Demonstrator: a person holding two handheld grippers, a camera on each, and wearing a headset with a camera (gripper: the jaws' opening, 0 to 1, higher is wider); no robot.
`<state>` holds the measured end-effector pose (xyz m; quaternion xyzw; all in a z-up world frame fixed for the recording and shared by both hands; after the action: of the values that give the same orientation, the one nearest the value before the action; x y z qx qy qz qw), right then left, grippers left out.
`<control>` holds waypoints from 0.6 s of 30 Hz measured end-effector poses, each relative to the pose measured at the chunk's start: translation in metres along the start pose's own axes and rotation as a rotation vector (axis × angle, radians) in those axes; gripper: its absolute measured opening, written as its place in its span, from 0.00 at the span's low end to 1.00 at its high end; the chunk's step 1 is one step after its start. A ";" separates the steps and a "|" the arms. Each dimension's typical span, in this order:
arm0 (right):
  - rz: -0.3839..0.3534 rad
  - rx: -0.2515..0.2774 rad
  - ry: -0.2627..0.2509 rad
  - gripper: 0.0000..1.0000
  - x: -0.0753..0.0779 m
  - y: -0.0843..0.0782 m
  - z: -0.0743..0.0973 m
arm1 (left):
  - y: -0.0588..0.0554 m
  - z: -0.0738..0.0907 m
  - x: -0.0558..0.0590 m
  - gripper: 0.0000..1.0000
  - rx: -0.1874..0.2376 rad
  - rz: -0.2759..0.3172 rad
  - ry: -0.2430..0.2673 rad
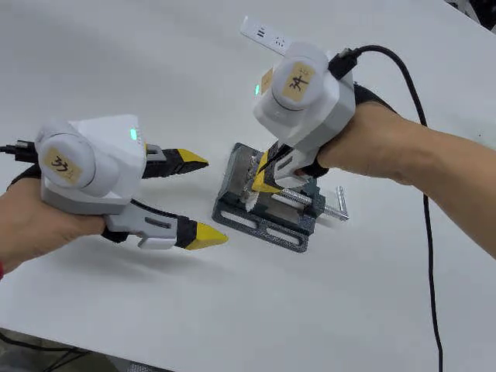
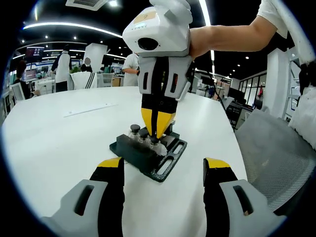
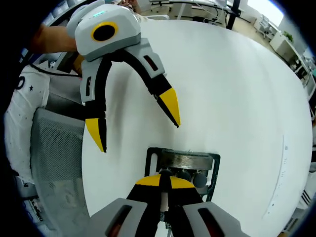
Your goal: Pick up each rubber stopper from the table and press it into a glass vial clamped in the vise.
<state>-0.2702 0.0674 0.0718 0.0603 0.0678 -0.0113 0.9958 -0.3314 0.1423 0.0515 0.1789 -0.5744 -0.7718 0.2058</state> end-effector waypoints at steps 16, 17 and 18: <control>-0.022 0.003 0.025 0.00 -0.002 -0.005 0.004 | 0.011 0.001 0.003 0.63 -0.011 -0.022 -0.012; -0.019 0.008 0.023 0.00 -0.002 -0.006 0.004 | 0.011 0.002 0.003 0.63 -0.012 -0.023 -0.011; -0.019 0.013 0.020 0.00 -0.002 -0.006 0.004 | 0.012 0.002 0.003 0.63 -0.014 -0.024 -0.010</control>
<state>-0.2720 0.0608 0.0756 0.0663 0.0784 -0.0205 0.9945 -0.3337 0.1395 0.0633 0.1807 -0.5678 -0.7791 0.1949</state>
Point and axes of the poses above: the centre of the closed fingertips' face, and the gripper's own axes: z roughly backward along the fingers, x roughly to its right, y roughly out of its top, the point moved 5 cm from there along z, roughly backward along the fingers, and after that the axes turned 14 degrees about -z, right-handed, at the moved point
